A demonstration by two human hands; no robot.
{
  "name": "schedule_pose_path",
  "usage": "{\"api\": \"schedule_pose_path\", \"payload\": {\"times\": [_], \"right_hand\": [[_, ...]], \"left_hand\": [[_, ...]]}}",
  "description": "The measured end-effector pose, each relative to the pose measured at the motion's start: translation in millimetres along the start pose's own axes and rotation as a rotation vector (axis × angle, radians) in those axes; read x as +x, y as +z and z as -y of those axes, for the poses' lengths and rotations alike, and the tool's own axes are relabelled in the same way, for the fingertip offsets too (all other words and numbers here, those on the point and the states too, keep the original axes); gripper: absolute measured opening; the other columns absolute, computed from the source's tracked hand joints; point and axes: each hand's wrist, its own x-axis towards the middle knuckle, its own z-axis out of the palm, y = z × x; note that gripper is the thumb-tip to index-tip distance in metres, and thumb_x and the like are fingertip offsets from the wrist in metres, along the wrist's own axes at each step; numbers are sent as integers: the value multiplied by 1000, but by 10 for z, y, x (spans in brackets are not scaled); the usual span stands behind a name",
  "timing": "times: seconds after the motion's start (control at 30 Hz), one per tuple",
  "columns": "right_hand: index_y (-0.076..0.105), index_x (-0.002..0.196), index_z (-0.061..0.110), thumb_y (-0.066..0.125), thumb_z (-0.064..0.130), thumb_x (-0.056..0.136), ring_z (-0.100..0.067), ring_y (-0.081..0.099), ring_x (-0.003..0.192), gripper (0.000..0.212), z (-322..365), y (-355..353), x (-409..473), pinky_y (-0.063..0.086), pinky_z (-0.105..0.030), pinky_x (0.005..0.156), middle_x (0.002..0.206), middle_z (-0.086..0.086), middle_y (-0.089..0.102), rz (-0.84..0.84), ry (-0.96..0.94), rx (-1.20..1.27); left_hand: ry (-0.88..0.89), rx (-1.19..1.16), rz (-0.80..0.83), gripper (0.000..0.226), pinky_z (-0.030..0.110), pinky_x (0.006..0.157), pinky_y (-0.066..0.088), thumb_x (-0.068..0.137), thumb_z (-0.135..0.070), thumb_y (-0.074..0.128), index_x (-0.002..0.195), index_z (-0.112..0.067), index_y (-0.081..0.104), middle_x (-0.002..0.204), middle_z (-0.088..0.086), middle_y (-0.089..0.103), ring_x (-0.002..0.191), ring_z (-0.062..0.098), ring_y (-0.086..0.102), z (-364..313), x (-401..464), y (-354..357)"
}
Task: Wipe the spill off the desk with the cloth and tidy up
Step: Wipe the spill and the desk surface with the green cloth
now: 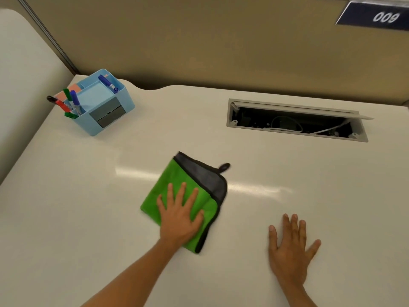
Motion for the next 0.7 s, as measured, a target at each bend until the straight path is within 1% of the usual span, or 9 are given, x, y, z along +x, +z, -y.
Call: {"api": "schedule_pose_path", "payload": {"times": [0.07,0.17,0.23,0.3,0.37,0.47,0.63,0.7], "right_hand": [[29,151,22,14,60,95,-20,12,150,70,-1,-10,0,-3,-62,117,160,-3,26,8,2,-11],[26,152,23,15,57,97,-20,10,151,66,-3,-4,-3,-2,-63,117,161,-3,24,16,8,-11],[26,152,23,11,59,94,-20,11,151,70,-12,-6,-4,-2,-63,117,161,-3,24,12,4,-9],[27,152,22,10,60,93,-21,13,150,72,1,-11,-5,-1,-63,117,161,-4,25,4,-3,-3],[29,151,21,12,59,93,-22,15,150,71,13,-28,-17,0,-64,117,160,-5,27,-7,-17,-5],[29,151,21,11,60,92,-20,12,151,73,19,-51,-21,-2,-62,117,161,-3,25,3,-12,15],[29,151,21,13,59,92,-19,12,150,72,17,-38,-23,-2,-62,117,160,-3,25,-5,-8,9],[29,151,21,14,58,93,-19,12,150,71,8,-21,-18,-2,-61,117,161,-3,25,-2,-6,5]], "left_hand": [[106,18,19,68,64,113,2,85,-65,41,147,-38,35,159,5,28,148,39,8,-275,-93,108],[207,55,42,66,64,114,2,86,-64,43,147,-39,34,159,4,28,149,38,6,-501,-151,188],[238,65,39,63,63,114,7,86,-60,45,145,-41,37,158,2,32,149,36,9,-491,-146,179],[247,64,19,59,63,113,16,85,-55,47,142,-41,43,154,0,39,147,35,19,-376,-134,125],[197,49,-22,57,64,111,21,83,-53,48,139,-38,49,151,0,44,144,35,27,-213,-131,83],[57,35,-72,58,67,109,18,80,-51,47,135,-35,55,147,3,49,142,37,32,117,-126,-1],[-159,15,-147,62,67,111,12,80,-54,41,137,-31,54,148,5,47,142,36,33,785,74,-218],[-242,-1,-166,66,66,112,6,81,-58,37,140,-30,50,152,6,42,144,36,28,980,214,-286]]}}
